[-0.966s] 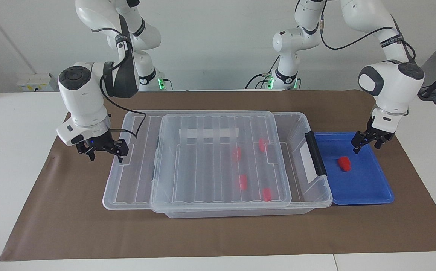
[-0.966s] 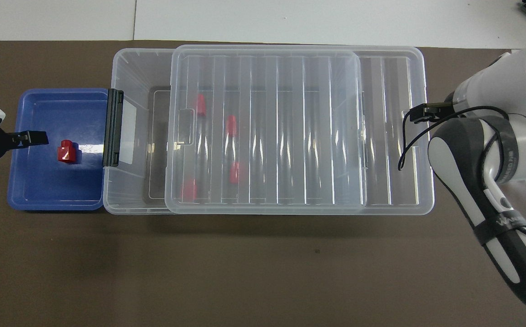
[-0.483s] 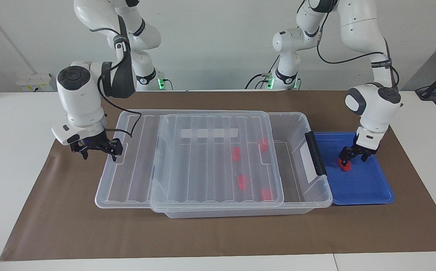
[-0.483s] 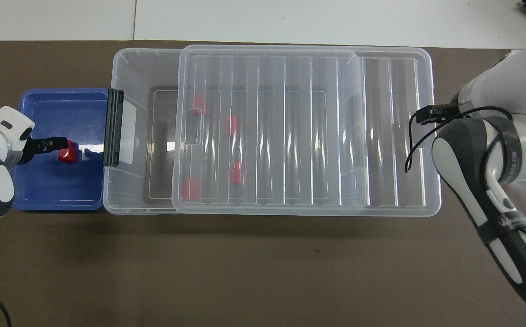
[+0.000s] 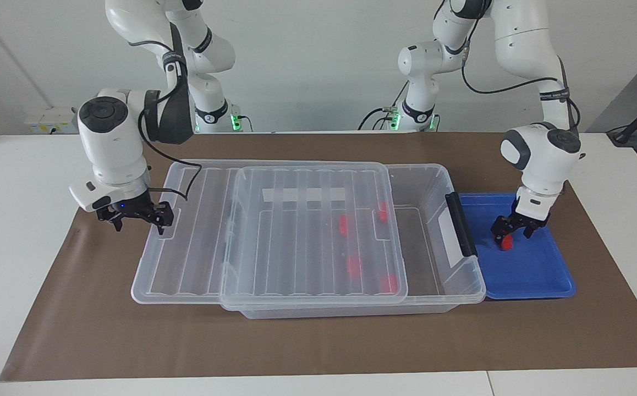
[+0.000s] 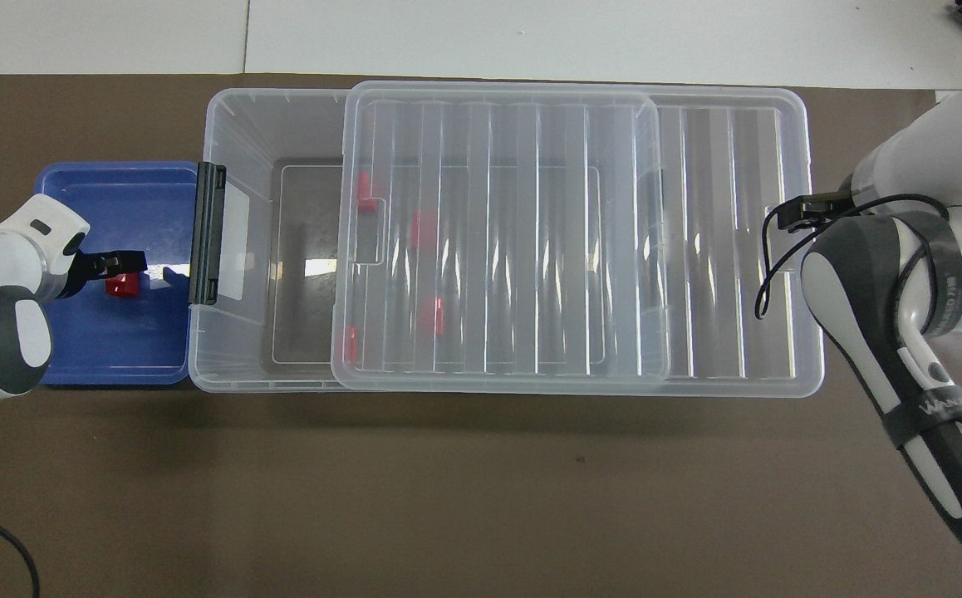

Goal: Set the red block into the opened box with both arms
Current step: 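Grasp the red block in the blue tray with the left gripper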

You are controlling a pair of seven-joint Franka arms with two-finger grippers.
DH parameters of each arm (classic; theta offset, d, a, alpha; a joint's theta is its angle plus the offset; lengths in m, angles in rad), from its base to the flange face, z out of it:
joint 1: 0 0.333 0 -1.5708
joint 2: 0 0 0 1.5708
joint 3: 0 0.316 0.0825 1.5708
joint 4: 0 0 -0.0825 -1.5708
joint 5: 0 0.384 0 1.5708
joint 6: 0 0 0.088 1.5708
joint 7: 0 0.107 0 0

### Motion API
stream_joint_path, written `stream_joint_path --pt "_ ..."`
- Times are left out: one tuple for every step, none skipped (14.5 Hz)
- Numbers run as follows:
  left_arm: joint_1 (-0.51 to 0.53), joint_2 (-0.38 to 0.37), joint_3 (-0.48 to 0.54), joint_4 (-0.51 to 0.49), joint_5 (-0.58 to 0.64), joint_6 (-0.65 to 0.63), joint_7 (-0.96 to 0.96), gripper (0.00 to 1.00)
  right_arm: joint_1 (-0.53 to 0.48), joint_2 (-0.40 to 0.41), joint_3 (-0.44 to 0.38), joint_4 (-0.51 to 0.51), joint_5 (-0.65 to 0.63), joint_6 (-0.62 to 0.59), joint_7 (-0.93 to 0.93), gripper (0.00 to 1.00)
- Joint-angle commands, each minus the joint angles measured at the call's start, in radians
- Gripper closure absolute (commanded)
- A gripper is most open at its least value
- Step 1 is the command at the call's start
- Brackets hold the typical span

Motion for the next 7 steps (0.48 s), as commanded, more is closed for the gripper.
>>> stream_joint_path --pt "-0.013 0.0 0.013 -0.038 -0.004 0.054 -0.012 0.0 -0.012 -0.025 0.005 -0.008 -0.024 -0.035 -0.022 0.0" --pt "-0.013 0.0 0.013 -0.045 -0.004 0.064 -0.012 0.0 -0.012 -0.033 0.005 -0.008 -0.024 -0.04 -0.022 0.0" --pt "-0.013 0.0 0.013 -0.045 -0.004 0.065 -0.012 0.0 -0.013 -0.034 0.005 -0.008 -0.024 -0.05 -0.022 0.0" --pt "-0.013 0.0 0.013 -0.045 -0.004 0.065 -0.012 0.06 -0.013 -0.036 0.003 -0.008 -0.026 -0.053 -0.023 0.0" --pt "-0.013 0.0 0.013 -0.046 -0.004 0.065 -0.012 0.11 -0.019 -0.036 0.003 -0.008 -0.026 -0.053 -0.026 0.0" --pt "-0.013 0.0 0.013 -0.045 -0.005 0.065 -0.014 0.23 -0.024 -0.036 0.003 -0.008 -0.027 -0.055 -0.032 0.0" --pt "-0.013 0.0 0.013 -0.045 -0.005 0.064 -0.014 0.35 -0.024 -0.036 0.003 -0.008 -0.027 -0.055 -0.035 0.0"
